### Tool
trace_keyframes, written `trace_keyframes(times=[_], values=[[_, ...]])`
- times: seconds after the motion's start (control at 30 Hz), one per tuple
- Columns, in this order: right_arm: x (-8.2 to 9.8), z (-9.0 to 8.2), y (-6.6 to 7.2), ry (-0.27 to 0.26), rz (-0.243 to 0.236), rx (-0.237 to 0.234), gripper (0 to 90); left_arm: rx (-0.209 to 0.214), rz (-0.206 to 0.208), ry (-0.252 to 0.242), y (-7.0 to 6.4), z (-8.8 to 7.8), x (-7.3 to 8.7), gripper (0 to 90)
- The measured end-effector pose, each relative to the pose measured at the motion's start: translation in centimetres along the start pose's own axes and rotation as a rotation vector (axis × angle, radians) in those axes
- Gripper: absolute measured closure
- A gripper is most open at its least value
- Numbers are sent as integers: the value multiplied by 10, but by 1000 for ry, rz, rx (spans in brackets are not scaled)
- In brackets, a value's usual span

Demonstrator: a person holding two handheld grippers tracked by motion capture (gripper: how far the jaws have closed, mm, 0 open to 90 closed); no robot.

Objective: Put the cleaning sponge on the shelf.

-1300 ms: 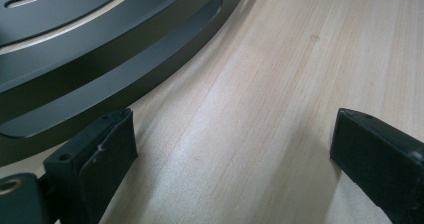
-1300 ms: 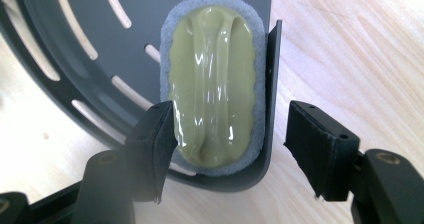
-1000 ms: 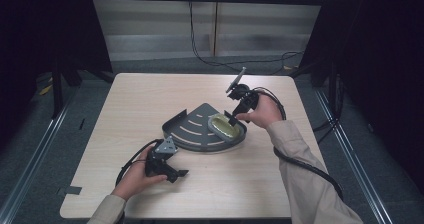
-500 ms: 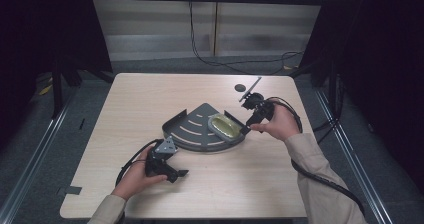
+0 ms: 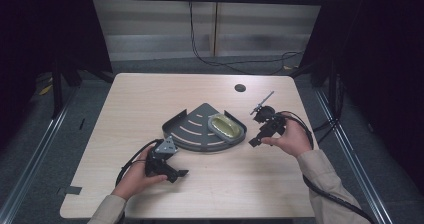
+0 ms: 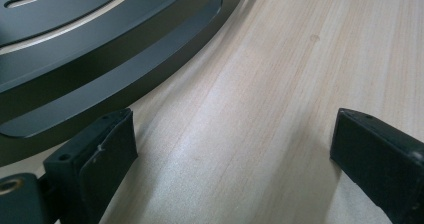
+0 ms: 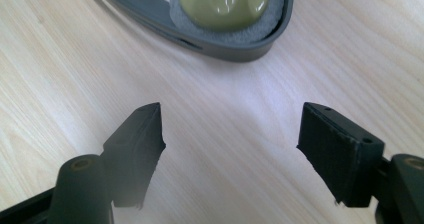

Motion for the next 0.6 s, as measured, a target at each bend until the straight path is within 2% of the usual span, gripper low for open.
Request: trace_keyframes(times=[0.17, 0.3, 0.4, 0.53, 0.6], values=[[12, 6, 2, -6, -1, 18, 253, 0, -2, -1, 0, 0, 0, 41], [23, 14, 5, -12, -1, 11, 252, 0, -2, -1, 0, 0, 0, 41], [32, 19, 8, -39, 1, -7, 252, 0, -2, -1, 0, 0, 0, 41], [40, 25, 10, -30, 1, 14, 252, 0, 0, 0, 0, 0, 0, 41], [42, 26, 10, -31, 0, 6, 253, 0, 0, 0, 0, 0, 0, 41]])
Point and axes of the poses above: each handheld gripper's, and its own axes: z roughly forward along the jaws, x roughly out of its underside, y roughly to its left, the point moved 6 cm from there along z, roughly forward along the jaws, and after that the axes turned 14 degrees about y, right-handed, at the moved point
